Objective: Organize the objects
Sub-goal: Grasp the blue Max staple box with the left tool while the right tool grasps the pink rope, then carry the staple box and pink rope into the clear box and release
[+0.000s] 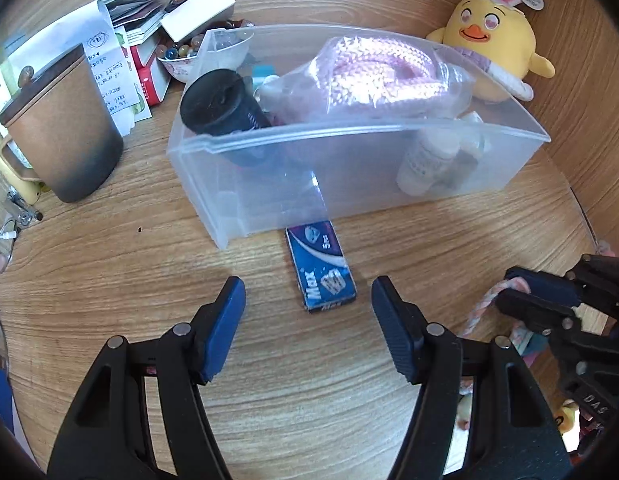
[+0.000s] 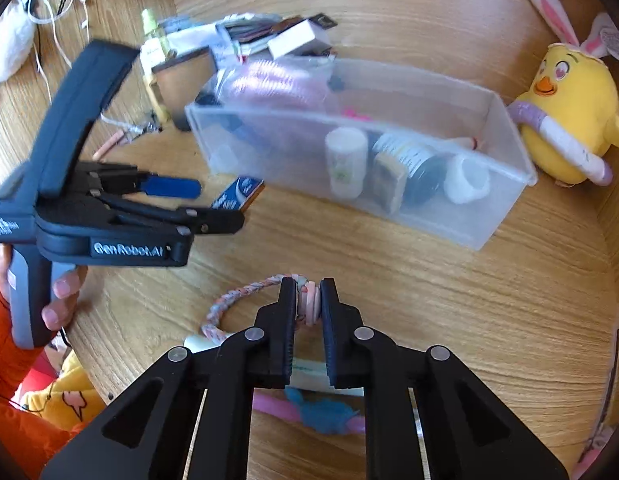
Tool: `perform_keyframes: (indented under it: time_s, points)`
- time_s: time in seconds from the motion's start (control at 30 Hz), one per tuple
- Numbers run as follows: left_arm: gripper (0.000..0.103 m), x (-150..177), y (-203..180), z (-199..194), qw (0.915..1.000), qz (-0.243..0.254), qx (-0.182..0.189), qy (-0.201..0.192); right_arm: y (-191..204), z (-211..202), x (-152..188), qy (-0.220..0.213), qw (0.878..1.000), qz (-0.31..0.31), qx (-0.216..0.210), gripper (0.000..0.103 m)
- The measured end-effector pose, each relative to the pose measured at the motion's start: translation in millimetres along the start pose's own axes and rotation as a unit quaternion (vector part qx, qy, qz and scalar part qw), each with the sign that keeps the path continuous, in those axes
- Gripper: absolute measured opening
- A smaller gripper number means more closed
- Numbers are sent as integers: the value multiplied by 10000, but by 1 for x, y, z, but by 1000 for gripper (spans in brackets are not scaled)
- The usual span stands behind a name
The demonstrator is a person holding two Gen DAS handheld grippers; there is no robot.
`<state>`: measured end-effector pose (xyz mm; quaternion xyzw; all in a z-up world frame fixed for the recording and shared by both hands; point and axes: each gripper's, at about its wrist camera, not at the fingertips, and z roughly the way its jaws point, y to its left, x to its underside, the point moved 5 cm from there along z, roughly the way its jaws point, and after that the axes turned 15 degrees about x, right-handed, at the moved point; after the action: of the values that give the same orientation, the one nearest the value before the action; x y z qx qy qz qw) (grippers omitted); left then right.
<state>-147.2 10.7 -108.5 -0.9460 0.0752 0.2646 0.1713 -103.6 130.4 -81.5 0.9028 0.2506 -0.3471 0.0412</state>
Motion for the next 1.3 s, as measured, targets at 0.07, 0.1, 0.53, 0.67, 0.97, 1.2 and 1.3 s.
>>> perform_keyframes:
  time_s: [0.07,0.1,0.53,0.67,0.97,1.2,1.3]
  points:
    - [60,-2,-1,2,10000,-14,2,-23,-10,-5,-7,-128,9998,167,16,11]
    - [58,-2,-2,3,10000,0,-37,-43,-15,-7,-10,-185,9995,246,36,11]
    - [27,10,-11,-9,9995,248,-110,-167,-49,-21,-41,-615,9940,890,178,11]
    - [27,13,-17,-25,9989,318,-75,-338,-53,-23,-49,-698,9930,930,189,11]
    - [27,-6,-27,-75,9936,575,67,-968,-55,-43,-71,-1077,9892,987,142,11]
    - [27,-34,-21,-97,9882,608,18,-1408,-55,-52,-92,-1345,9857,1003,175,11]
    - [27,-43,-15,-105,9870,530,56,-1514,-56,-47,-102,-1366,9851,1015,245,11]
